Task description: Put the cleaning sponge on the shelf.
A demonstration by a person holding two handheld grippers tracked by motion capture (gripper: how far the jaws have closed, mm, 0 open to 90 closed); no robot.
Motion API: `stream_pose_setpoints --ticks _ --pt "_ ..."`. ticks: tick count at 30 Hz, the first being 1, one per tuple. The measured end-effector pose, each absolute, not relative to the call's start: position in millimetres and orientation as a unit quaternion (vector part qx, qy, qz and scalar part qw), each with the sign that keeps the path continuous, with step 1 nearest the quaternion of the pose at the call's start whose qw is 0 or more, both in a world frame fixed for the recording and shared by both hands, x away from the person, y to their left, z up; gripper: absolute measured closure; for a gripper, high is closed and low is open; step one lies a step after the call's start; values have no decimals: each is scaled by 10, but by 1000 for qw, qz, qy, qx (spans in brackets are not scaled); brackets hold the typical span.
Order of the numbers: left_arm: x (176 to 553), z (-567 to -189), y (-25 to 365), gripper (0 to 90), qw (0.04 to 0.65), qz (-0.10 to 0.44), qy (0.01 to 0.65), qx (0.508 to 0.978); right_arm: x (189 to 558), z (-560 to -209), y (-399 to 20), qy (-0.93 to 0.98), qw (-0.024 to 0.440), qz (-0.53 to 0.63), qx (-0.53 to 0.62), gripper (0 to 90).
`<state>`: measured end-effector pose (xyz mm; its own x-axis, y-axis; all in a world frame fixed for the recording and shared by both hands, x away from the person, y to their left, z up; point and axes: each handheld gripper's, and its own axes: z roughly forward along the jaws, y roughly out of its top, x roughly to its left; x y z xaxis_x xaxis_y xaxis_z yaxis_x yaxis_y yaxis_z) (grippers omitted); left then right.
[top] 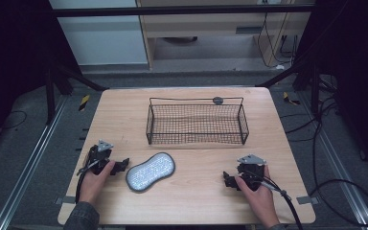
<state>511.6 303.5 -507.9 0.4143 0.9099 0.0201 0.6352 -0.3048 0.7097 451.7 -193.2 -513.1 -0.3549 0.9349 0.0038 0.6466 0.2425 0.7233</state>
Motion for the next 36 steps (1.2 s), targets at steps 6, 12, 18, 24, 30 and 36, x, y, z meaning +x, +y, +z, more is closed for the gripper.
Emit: stream_pose_setpoints --ticks 6,12,18,24,30,36 --pt "5127 -5021 3015 35 317 222 495 778 4533 -5134 -1938 758 223 324 520 3" --pt "5095 -4819 2949 30 325 237 473 784 4542 -5131 -1945 761 219 326 516 4" --pt "5060 -4529 2780 27 303 248 448 804 4554 -5137 -1954 765 223 325 509 3" --pt "5030 -4268 2663 33 301 229 441 814 4553 -5134 -1953 764 220 326 511 4" --pt "5026 -4120 2515 31 284 218 408 840 4552 -5129 -1951 764 215 328 513 3" --pt "5023 -4052 2382 33 273 210 380 859 4566 -5135 -1962 769 219 326 504 3"
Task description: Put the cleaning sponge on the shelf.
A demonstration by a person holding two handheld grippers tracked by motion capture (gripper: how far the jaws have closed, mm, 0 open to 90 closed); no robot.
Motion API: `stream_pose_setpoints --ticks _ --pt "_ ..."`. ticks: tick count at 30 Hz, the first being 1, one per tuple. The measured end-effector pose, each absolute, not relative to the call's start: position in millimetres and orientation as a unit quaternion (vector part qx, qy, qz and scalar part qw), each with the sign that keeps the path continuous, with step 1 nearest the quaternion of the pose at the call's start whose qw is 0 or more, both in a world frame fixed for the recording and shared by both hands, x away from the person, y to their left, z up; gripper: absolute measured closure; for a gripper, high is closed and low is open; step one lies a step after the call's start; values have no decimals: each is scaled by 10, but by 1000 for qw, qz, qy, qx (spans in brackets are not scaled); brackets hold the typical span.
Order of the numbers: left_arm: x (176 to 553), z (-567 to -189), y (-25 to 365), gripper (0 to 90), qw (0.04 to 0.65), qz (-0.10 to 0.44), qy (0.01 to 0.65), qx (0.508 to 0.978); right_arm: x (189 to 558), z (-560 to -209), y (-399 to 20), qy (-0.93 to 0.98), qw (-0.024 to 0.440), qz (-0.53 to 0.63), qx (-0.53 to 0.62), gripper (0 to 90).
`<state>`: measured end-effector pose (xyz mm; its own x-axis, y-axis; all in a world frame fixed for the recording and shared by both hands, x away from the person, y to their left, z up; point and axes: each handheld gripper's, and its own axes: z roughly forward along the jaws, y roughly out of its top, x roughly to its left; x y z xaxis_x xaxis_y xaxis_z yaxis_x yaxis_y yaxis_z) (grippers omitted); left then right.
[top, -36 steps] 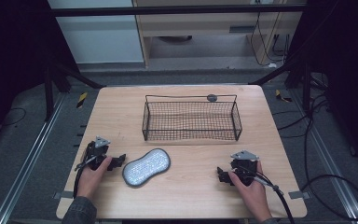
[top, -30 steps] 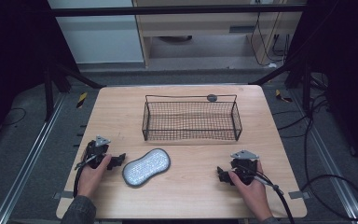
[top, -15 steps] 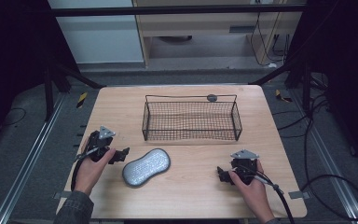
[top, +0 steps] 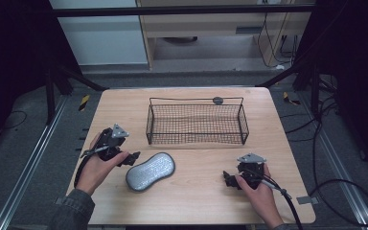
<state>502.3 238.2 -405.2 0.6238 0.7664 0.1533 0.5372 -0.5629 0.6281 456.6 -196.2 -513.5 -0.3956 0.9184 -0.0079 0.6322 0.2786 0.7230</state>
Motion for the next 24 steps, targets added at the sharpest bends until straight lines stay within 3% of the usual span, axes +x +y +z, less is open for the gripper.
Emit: stream_pose_setpoints --ticks 8,24 --pt "5016 -4106 2195 37 222 171 345 896 4551 -5129 -1959 767 216 326 509 4" --pt "5123 -4136 1952 41 180 121 311 925 4556 -5127 -1961 768 212 329 508 3"
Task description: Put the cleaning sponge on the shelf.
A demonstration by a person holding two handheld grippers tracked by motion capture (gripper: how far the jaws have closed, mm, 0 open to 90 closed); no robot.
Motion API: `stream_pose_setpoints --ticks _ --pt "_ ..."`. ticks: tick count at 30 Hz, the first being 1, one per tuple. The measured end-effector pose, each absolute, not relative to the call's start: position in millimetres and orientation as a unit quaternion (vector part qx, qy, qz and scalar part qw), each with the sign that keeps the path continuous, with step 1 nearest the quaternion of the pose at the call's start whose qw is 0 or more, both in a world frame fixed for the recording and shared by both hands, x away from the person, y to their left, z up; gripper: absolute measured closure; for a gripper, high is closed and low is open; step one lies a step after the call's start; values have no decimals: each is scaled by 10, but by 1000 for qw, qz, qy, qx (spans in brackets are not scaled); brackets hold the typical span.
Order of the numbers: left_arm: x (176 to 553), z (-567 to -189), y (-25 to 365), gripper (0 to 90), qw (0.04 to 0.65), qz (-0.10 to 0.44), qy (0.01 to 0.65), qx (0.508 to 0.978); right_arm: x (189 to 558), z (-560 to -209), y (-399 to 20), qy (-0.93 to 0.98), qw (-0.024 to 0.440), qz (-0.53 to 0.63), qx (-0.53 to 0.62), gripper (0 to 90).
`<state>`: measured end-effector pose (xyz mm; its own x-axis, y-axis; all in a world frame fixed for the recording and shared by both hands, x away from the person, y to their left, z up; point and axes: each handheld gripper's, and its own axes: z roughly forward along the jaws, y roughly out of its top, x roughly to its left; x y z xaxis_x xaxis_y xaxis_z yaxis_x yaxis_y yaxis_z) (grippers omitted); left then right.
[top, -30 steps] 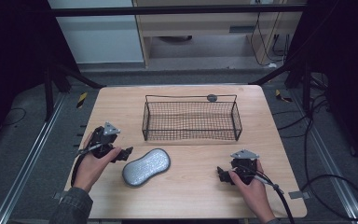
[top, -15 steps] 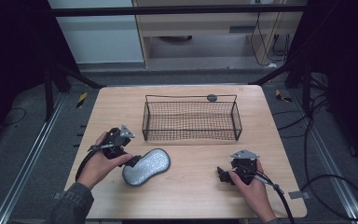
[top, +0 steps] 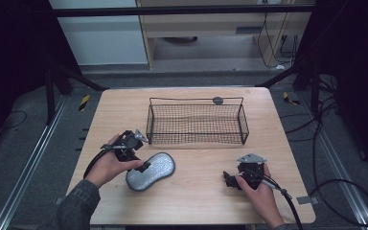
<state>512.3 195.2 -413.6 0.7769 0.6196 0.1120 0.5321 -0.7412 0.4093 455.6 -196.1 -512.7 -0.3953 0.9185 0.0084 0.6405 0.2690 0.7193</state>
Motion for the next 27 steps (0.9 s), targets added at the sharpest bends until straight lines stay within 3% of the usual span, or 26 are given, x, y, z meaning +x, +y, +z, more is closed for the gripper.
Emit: stream_pose_setpoints --ticks 15,27 --pt "5121 -4476 1707 40 132 74 274 950 4562 -5133 -1967 771 215 328 502 4" --pt "5087 -4590 1662 37 136 59 269 952 4563 -5131 -1971 772 214 328 500 4"
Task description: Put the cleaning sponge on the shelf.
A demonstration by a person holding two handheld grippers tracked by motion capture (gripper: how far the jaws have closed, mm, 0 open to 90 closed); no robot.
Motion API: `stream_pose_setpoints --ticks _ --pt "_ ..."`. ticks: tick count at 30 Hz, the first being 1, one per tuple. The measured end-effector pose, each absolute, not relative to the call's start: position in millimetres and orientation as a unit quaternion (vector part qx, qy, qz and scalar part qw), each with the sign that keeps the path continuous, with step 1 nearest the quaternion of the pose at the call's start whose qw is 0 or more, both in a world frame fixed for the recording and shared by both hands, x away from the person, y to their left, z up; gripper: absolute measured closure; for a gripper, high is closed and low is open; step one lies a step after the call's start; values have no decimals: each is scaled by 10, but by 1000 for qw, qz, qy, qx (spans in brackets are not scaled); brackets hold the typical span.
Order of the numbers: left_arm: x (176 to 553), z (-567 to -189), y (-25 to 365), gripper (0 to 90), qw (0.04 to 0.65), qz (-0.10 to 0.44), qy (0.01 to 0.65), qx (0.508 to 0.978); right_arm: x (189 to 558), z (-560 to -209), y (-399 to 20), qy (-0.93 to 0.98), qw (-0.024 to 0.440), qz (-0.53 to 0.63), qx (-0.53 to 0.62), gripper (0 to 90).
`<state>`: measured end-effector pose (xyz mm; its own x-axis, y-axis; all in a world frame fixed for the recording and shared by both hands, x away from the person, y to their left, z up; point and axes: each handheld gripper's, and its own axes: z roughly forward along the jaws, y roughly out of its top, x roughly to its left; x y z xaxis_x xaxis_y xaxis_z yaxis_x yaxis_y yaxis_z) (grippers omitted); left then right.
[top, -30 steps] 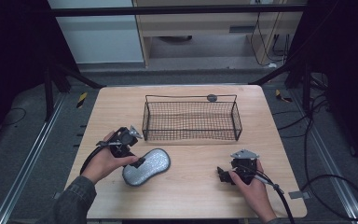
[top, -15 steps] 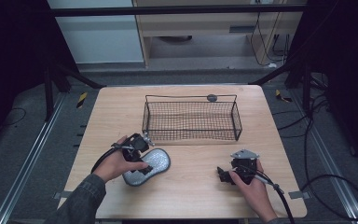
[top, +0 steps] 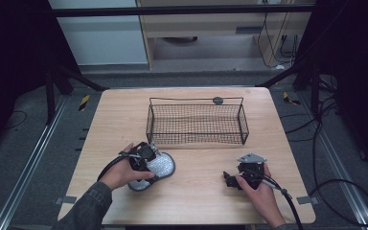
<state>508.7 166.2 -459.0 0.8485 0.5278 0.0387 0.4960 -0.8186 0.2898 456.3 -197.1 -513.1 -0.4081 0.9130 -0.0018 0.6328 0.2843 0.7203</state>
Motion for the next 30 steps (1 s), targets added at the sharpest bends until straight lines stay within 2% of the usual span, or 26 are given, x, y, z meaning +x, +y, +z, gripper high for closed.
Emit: stream_pose_setpoints --ticks 30 --pt "5139 -4759 1640 19 119 53 278 952 4554 -5130 -1975 778 211 328 493 4"
